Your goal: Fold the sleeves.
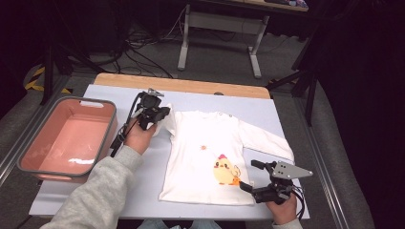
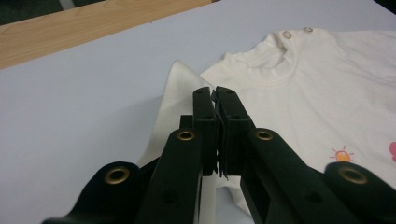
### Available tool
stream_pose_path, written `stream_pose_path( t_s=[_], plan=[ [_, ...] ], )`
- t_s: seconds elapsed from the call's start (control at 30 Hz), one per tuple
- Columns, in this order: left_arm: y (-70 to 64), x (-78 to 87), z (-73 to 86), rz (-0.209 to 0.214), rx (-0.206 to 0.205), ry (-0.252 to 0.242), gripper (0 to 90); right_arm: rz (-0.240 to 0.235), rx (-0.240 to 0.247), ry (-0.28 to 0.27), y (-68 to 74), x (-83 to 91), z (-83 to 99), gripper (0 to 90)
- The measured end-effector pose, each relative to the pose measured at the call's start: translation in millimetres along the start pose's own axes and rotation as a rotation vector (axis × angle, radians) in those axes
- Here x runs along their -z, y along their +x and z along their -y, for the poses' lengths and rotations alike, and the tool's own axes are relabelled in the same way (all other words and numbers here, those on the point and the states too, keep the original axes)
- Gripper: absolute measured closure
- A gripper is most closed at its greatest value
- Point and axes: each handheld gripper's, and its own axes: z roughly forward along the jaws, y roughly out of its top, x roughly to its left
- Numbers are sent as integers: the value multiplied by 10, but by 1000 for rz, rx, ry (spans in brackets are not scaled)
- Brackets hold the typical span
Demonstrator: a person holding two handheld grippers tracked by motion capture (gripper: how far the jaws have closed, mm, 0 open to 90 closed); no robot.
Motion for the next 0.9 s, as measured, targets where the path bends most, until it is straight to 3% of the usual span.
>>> stream_pose_path(
  t_s=[0.3, 0.43, 0.57, 0.63, 0.7, 0.83, 0.9],
  plan=[
    [-223, -186, -59, 59, -65, 23, 869, 0, 3, -4, 3, 10, 1, 91],
    [-284, -272, -60, 123, -68, 29, 863, -3, 4, -4, 7, 8, 0, 91],
    [-369, -274, -44, 181, -134, 13, 722, -7, 3, -5, 9, 8, -2, 94],
    [-392, -233, -48, 183, -150, 3, 611, -9, 4, -6, 11, 5, -4, 94],
    [-379, -174, -45, 184, -158, -8, 583, -11, 4, -4, 18, 0, -4, 94],
    [-287, -65, 2, 130, -144, -18, 490, -12, 4, -6, 22, -5, -8, 93],
    [-198, -29, 47, 94, -114, -13, 437, -14, 6, -5, 25, -10, -10, 94]
  ],
)
